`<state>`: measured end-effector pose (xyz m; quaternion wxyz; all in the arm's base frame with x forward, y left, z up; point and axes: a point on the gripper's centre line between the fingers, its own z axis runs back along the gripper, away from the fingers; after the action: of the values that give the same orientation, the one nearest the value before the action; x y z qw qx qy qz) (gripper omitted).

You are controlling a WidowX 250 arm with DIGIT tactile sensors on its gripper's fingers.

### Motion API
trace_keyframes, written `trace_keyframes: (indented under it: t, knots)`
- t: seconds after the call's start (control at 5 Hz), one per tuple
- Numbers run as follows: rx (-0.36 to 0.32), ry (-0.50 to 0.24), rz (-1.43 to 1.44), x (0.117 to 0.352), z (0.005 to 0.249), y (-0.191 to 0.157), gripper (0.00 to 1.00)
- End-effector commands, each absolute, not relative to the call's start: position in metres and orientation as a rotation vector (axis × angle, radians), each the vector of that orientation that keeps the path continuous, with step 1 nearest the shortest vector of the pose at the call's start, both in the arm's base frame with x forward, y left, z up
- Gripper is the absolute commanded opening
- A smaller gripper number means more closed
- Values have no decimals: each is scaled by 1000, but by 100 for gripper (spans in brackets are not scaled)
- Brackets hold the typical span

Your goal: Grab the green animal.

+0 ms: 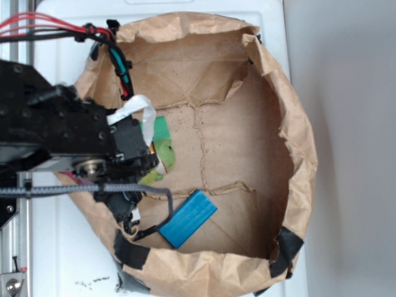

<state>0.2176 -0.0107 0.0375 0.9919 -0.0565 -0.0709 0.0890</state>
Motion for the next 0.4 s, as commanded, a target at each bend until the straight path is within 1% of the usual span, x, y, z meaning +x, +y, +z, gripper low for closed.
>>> trace_keyframes:
  t: [0.0, 0.2]
  knots:
    - [-120, -205, 281, 265, 49, -11, 100]
    - [-113, -217, 291, 309, 53, -12, 100]
